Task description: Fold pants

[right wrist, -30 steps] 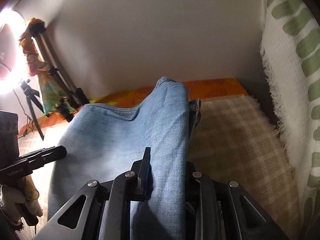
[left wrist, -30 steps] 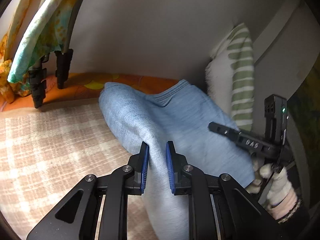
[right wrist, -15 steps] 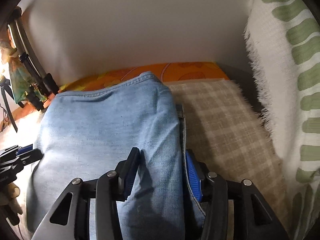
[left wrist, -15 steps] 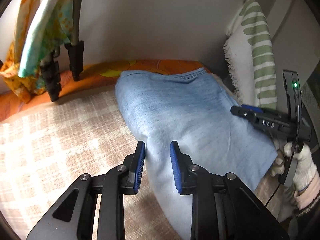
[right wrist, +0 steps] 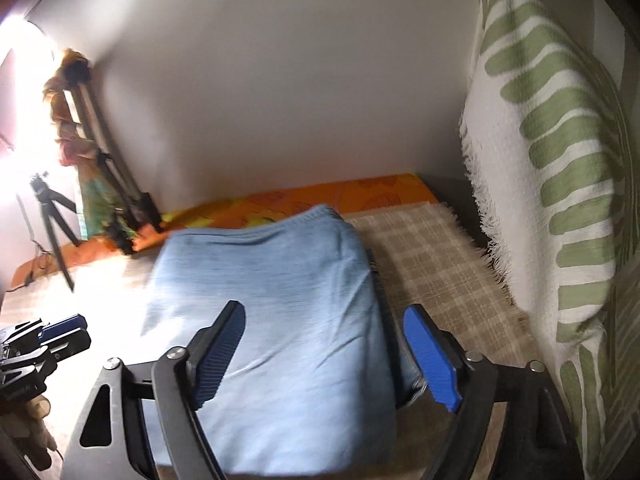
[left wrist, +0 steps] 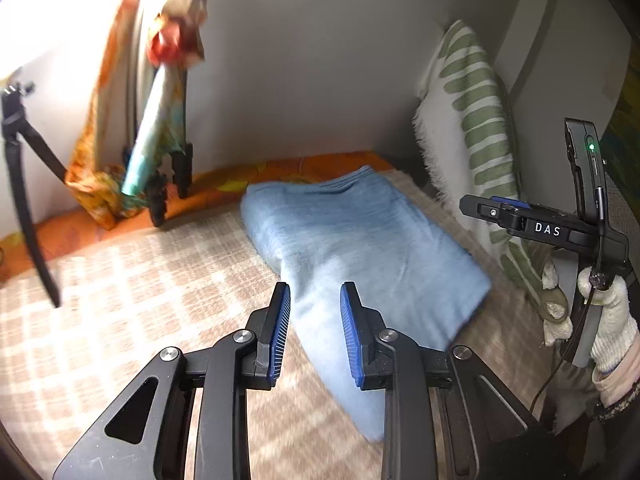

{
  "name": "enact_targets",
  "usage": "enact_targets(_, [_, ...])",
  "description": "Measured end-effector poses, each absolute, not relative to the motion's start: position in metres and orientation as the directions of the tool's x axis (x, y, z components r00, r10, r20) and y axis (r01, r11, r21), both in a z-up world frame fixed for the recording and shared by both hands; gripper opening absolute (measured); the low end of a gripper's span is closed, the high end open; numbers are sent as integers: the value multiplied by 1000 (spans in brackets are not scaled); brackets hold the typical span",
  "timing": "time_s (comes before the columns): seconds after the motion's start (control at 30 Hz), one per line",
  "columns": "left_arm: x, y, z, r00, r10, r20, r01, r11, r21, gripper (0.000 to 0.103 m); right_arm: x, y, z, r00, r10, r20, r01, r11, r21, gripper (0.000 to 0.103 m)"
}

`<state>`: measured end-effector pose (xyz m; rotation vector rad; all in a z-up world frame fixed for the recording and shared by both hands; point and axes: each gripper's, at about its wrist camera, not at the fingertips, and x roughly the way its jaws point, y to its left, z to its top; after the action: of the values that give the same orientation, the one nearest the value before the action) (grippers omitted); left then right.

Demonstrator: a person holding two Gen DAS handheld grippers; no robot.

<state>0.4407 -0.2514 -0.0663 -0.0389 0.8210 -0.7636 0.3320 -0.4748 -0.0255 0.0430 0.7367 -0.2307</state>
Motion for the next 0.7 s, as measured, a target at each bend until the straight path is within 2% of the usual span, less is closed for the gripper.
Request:
enact_targets(0.1, [424, -234, -48, 450, -629, -634, 605, 737, -301, 25, 314, -453, -9, 742, -173, -648, 208, 978, -24, 87])
enact_targets(0.17, [411, -221, -35, 473, -631, -614, 607, 739, -292, 36, 301, -435, 1, 754, -174, -633, 198, 980, -33, 87])
enact_targets(0.2, [403, -215, -28, 491, -628, -603, 606, 744, -281, 51, 297, -428, 4, 758, -178, -628, 197, 980, -40, 88])
enact_targets(0.23, [394, -207, -22, 508, -627, -591, 606, 748, -272, 58, 292, -419, 8, 763, -180, -621, 194, 980, -46, 89])
enact_targets(0.4, [355, -181, 3, 530, -637, -559, 636, 735, -235, 59, 259, -380, 18, 790, -169, -589, 188, 982, -29, 91])
enact_targets(0.53, [322, -162, 19, 563, -642, -520, 645, 735, -209, 74, 237, -348, 20, 797, -159, -583, 172, 985, -34, 95])
enact_targets(0.63, [303, -150, 25, 577, -644, -502, 649, 735, -196, 80, 217, -322, 21, 808, -152, -569, 164, 986, -31, 103])
enact_targets(0.7, [291, -143, 26, 585, -643, -494, 652, 735, -184, 80, 207, -308, 20, 817, -140, -560, 150, 988, -29, 103])
